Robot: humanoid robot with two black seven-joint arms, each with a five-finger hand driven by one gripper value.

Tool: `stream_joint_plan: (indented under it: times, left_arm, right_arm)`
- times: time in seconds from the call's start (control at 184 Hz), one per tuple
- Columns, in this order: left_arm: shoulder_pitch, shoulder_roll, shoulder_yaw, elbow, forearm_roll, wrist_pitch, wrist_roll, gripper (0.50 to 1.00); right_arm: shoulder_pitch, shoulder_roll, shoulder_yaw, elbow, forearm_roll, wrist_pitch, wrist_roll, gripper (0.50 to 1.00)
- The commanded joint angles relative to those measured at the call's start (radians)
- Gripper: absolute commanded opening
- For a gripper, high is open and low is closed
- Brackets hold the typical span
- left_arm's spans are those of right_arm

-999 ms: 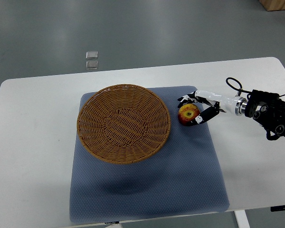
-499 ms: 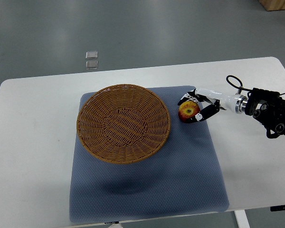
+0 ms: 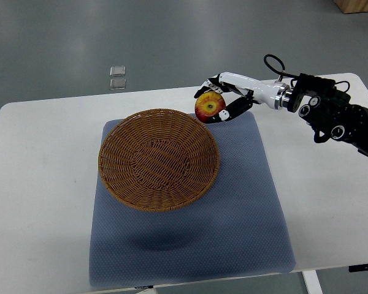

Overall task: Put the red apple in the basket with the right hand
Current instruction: 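Lift the apple with the right hand and carry it over the basket, then open the right hand to release the apple into the basket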

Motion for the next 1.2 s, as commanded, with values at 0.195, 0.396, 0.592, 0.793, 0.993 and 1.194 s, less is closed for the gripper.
stream_joint_plan:
  times: [0.195,0.396,0.592,0.793,0.993,1.194]
  left_arm:
    - [0.0,0.0,-0.001,0.0,-0.001,0.0,0.0,1.0]
    - [0.0,0.0,0.0,0.0,-0.001,0.0,0.0,1.0]
    - [-0.002,0.0,0.002,0.0,0.0,0.0,0.0,1.0]
    - [-0.011,0.0,0.002,0.0,0.0,0.0,0.002,1.0]
    - [-0.011,0.0,0.003,0.0,0.0,0.0,0.002,1.0]
    - [-0.017,0.0,0.003,0.001,0.002,0.0,0.002,1.0]
  right_arm:
    - [0.038,0.185,-0.115,0.02,-0.022,0.004,-0.005,0.588]
    - [0.021,0.189,-0.238,0.014,-0.069,-0.053,-0.009,0.641]
    - [0.013,0.189,-0.284,0.011,-0.068,-0.057,-0.009,0.746]
    - [0.018,0.189,-0.272,0.011,-0.053,-0.051,-0.009,0.905]
    - [0.044,0.189,-0.269,0.014,-0.05,-0.044,-0.008,0.905]
    - [0.104,0.189,-0.244,0.018,-0.043,0.007,-0.008,0.903]
